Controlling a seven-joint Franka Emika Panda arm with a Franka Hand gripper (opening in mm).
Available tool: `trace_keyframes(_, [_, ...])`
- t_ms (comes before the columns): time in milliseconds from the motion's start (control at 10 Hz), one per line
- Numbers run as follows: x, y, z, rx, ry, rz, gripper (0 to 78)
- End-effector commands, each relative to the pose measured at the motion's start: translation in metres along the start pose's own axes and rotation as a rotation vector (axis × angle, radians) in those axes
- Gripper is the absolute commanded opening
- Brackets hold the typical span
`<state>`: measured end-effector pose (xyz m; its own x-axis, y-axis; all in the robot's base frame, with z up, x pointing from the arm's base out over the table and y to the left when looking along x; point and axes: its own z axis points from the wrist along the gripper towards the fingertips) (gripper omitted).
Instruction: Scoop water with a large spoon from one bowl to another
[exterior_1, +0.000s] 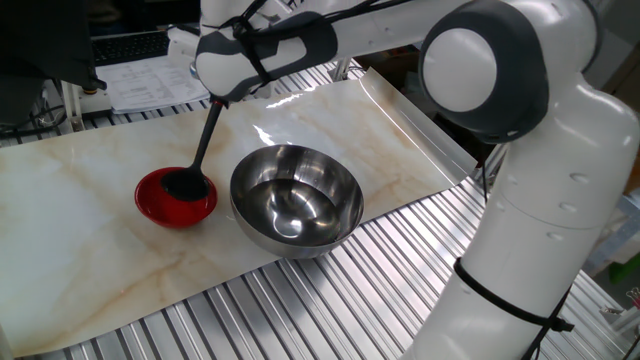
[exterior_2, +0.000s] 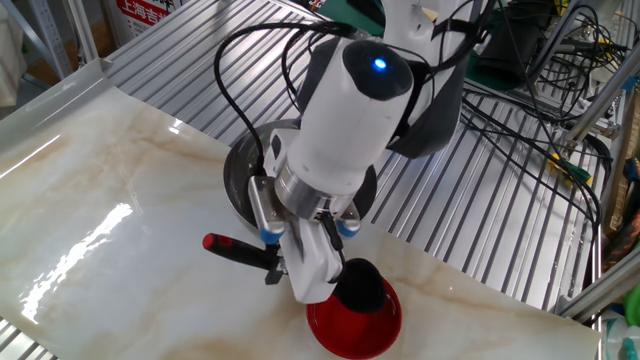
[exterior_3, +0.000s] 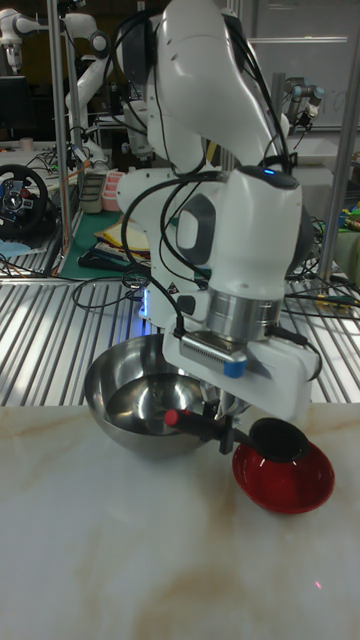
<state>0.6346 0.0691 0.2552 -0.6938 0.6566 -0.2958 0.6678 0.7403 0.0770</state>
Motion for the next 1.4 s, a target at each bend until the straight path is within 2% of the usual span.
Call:
trace_keyframes(100, [0.0012, 0.0044, 0.0026, -0.003, -0.002, 0.015, 1.2])
trace_keyframes(200, [0.0025, 0.0059, 0.004, -0.004, -0.003, 0.021, 1.2])
trace_keyframes(400, [0.0042, 0.0074, 0.007, -0.036, 0.009, 0.042, 1.2])
trace_keyframes(500, [0.004, 0.0076, 0.0076, -0.079, 0.034, 0.067, 1.2])
trace_keyframes(700, [0.004, 0.0077, 0.0087, -0.098, 0.047, 0.077, 1.2])
trace_keyframes(1000, [0.0044, 0.0079, 0.0117, -0.183, 0.09, 0.126, 1.2])
trace_keyframes(1200, [0.0044, 0.008, 0.0123, -0.191, 0.097, 0.135, 1.2])
trace_keyframes(1400, [0.0044, 0.008, 0.0124, -0.22, 0.115, 0.15, 1.2])
